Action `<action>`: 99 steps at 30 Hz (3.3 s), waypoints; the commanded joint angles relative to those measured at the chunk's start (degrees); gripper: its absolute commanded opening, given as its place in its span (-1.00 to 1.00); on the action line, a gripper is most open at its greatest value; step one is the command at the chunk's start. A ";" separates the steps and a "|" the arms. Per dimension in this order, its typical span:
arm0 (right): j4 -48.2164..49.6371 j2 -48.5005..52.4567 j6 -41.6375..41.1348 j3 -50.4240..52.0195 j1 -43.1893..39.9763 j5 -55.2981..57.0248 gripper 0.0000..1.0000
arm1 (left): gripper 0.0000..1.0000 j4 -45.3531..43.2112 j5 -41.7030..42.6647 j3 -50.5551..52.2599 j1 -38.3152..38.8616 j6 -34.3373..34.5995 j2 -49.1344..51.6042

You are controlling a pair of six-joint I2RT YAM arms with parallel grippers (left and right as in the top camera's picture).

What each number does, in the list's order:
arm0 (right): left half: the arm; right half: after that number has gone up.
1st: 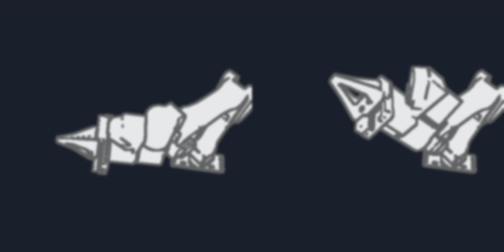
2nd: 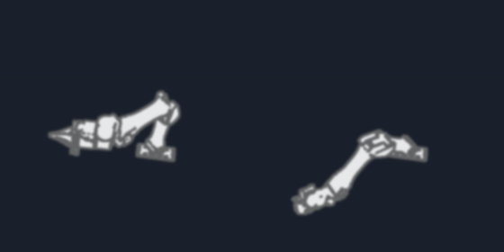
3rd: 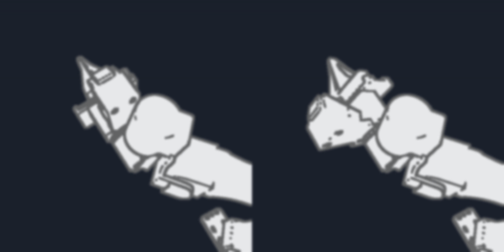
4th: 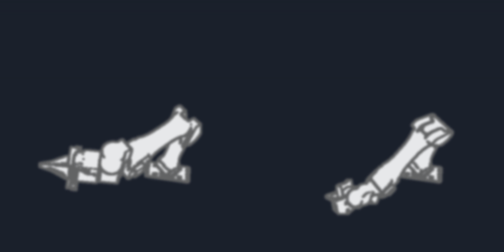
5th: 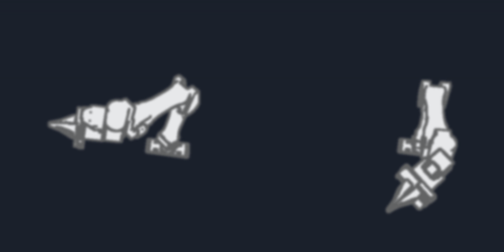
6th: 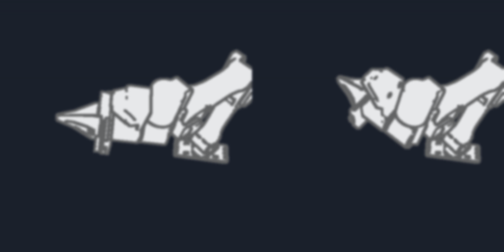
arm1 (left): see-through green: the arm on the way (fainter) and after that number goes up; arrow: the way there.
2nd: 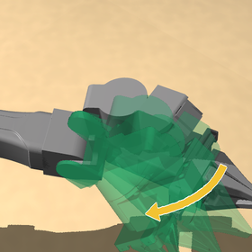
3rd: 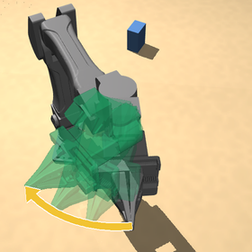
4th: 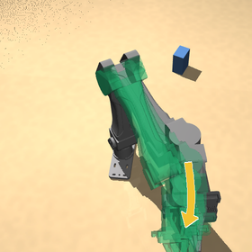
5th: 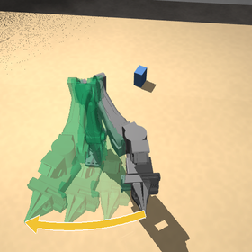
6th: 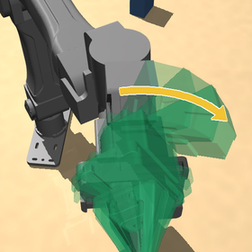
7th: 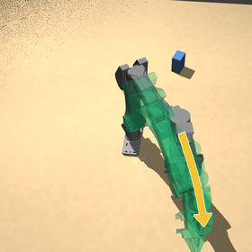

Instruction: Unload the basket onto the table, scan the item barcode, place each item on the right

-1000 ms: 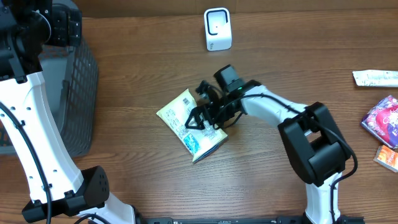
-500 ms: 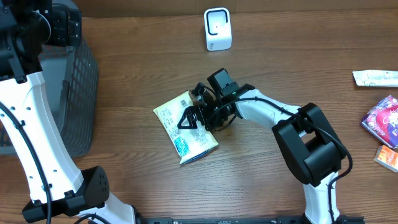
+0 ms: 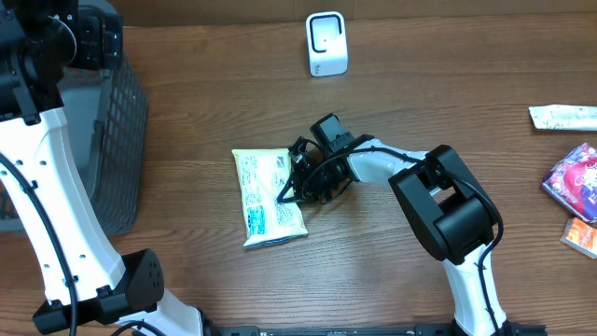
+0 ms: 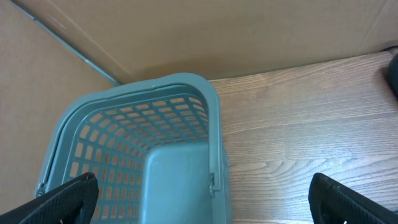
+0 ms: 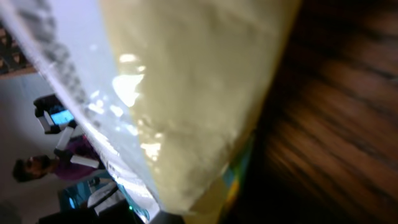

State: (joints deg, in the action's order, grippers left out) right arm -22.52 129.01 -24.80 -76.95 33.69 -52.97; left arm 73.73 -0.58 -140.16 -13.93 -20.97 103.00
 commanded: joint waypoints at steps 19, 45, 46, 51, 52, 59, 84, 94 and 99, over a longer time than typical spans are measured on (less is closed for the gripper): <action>-15.61 -15.58 19.74 -5.51 -3.21 28.24 -0.93 | 0.99 -0.22 0.61 0.20 -0.31 0.83 0.50; -21.16 -21.94 29.59 -1.95 -3.23 26.51 -0.12 | 1.00 -0.22 0.61 0.20 -0.31 0.83 0.50; -20.94 -21.84 29.59 -0.26 -3.17 26.53 -0.06 | 0.99 -0.22 0.61 0.20 -0.31 0.83 0.50; -18.43 -21.51 29.55 4.26 -2.47 26.29 0.09 | 1.00 -0.22 0.61 0.20 -0.31 0.85 0.50; -17.86 -21.49 29.49 4.66 -2.47 26.29 0.14 | 1.00 -0.22 0.61 0.20 -0.31 0.83 0.50; -16.55 -21.35 13.99 5.31 -3.10 30.45 0.47 | 0.99 -0.20 0.61 0.20 -0.31 0.83 0.50; -0.70 -4.50 -23.56 9.51 6.43 27.87 -0.93 | 0.99 -0.22 0.61 0.20 -0.31 0.83 0.50; 2.86 -5.86 -21.14 9.31 4.44 32.37 -0.92 | 1.00 -0.22 0.61 0.20 -0.31 0.83 0.50; -3.10 -11.96 -18.43 9.31 1.07 37.66 -0.92 | 1.00 -0.22 0.61 0.20 -0.31 0.83 0.50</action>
State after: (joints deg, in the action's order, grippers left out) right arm -21.39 118.78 -45.08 -70.32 38.59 -28.56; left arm 73.71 -0.58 -140.16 -13.91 -20.97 103.00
